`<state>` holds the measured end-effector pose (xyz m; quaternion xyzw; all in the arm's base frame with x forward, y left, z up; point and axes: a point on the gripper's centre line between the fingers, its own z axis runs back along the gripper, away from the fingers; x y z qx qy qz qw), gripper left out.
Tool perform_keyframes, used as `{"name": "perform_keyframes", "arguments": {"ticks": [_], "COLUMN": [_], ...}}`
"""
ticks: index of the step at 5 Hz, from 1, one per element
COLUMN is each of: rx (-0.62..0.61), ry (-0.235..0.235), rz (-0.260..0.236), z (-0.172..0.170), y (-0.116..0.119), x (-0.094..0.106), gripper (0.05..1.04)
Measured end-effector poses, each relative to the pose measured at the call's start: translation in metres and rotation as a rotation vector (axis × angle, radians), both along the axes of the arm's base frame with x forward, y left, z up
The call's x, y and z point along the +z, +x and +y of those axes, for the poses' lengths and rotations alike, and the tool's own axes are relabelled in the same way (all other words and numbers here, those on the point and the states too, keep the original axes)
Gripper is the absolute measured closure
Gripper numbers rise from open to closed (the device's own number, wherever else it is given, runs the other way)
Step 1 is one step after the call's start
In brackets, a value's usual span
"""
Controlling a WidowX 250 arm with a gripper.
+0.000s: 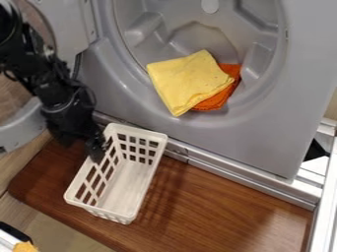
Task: Moved the white basket to the right side of the washing machine
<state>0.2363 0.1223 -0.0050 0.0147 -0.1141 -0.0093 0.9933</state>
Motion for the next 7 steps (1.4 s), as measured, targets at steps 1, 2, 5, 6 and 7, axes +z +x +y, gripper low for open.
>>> {"name": "perform_keyframes", "arguments": {"ticks": [1, 2, 5, 6, 7], "rx": [0.01, 0.014, 0.024, 0.029, 0.068], "ry": [-0.031, -0.077, -0.087, -0.081, -0.085], "rz": [0.035, 0.06, 0.053, 0.043, 0.032], "z": [-0.002, -0.007, -0.014, -0.014, -0.018], "y": [-0.004, -0.005, -0.004, -0.004, -0.004], "x": [-0.017, -0.034, -0.046, -0.037, -0.031], "gripper": [0.083, 0.083, 0.728, 0.921, 0.985]}}
